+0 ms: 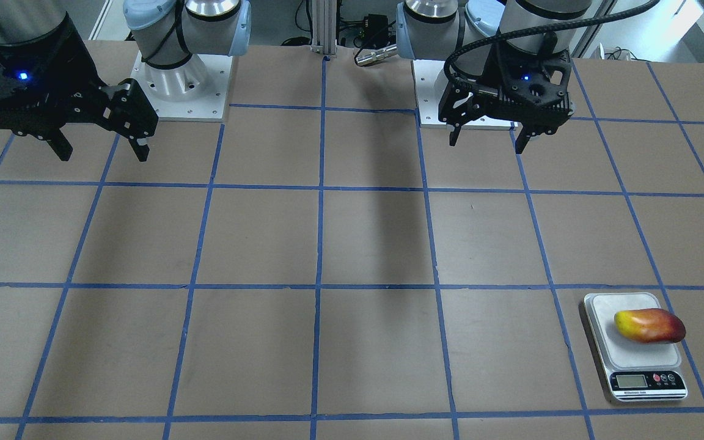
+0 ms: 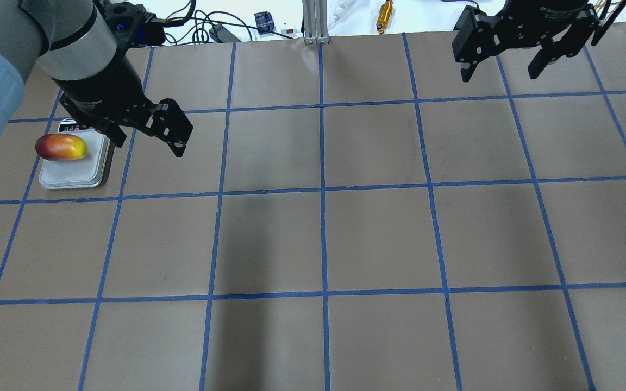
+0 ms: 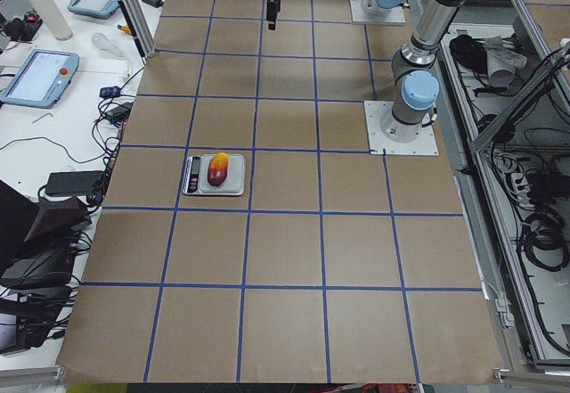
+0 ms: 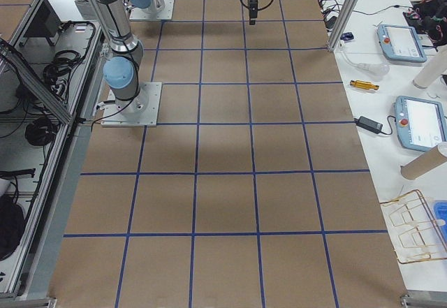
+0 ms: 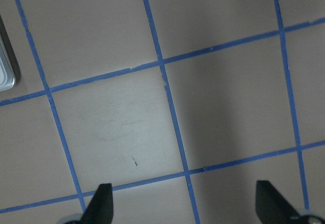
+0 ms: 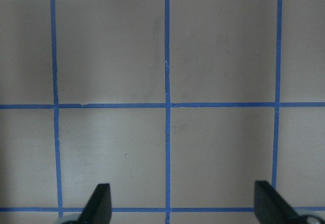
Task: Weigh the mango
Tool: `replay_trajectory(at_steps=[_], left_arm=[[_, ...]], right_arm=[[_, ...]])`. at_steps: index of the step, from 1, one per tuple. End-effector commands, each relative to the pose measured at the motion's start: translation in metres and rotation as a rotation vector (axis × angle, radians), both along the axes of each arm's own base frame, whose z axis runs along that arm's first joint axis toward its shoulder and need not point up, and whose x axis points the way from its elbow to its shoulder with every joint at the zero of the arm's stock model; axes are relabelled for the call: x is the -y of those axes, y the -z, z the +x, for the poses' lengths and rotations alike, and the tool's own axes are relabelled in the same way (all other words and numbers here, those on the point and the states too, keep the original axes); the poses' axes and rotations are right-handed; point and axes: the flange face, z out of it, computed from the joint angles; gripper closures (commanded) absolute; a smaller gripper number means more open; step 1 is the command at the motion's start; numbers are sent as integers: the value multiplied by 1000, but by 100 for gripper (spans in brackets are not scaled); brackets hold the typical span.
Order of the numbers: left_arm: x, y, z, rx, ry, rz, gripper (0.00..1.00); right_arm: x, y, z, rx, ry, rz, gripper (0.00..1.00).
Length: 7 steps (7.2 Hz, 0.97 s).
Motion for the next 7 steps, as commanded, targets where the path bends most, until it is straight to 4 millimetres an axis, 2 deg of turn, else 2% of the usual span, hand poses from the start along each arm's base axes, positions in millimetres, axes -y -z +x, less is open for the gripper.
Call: replay_trajectory(at_steps=[1, 7], left_arm=[[1, -5, 2, -8, -65, -29, 0], [1, -4, 2, -6, -49, -25, 0]], right_arm=[[0, 0, 0, -1, 0, -1, 0], [0, 0, 0, -1, 0, 1, 0]])
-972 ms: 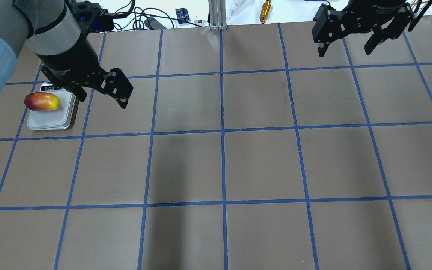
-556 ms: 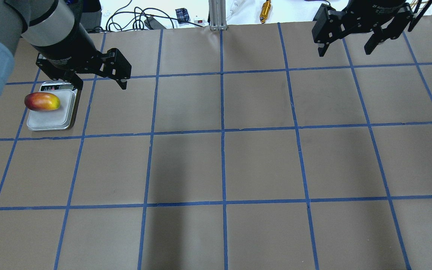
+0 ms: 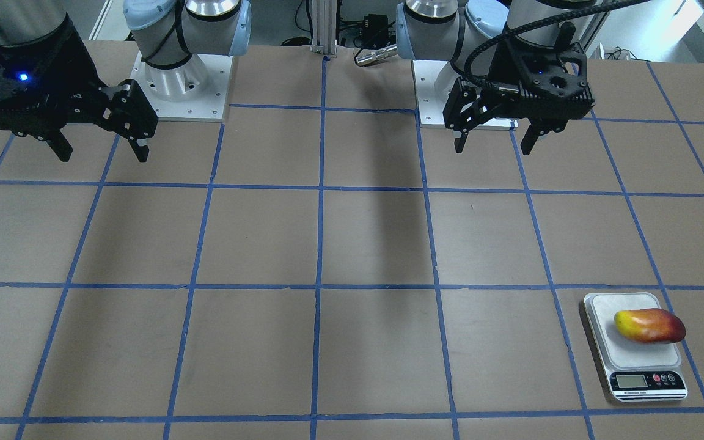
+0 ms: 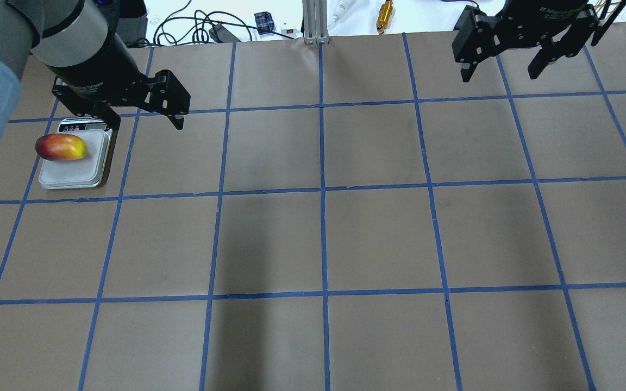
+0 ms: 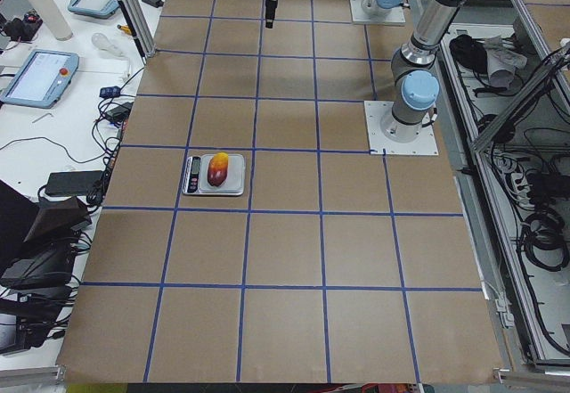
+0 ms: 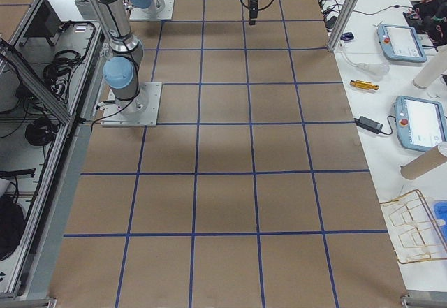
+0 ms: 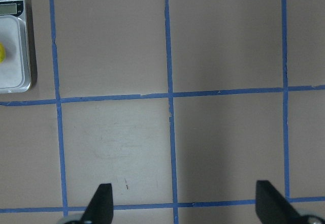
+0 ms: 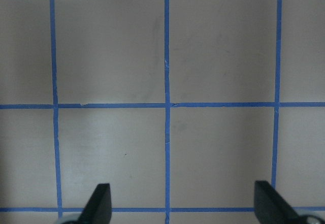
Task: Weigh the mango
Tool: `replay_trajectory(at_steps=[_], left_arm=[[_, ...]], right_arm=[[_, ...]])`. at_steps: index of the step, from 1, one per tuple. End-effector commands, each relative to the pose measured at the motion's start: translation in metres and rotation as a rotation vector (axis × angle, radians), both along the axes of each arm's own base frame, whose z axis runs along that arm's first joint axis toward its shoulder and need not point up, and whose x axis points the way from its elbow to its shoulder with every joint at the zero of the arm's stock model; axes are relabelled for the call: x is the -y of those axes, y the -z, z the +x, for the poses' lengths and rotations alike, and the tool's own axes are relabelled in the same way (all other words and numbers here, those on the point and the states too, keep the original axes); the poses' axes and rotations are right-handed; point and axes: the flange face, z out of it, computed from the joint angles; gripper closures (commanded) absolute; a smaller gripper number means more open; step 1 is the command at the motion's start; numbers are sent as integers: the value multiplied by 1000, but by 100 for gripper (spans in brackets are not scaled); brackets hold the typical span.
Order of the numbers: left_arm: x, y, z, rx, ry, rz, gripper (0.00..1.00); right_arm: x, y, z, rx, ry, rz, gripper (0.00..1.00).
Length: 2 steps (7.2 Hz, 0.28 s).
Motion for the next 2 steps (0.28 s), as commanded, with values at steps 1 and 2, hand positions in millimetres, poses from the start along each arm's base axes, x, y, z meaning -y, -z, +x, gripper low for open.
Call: replay_trajectory(at_steps=[1, 2], left_arm=[[0, 0, 0, 2, 4, 1, 0], [0, 0, 0, 2, 4, 1, 0]], right_arm=[[0, 0, -1, 0, 1, 0, 0], [0, 0, 0, 0, 0, 0, 0]])
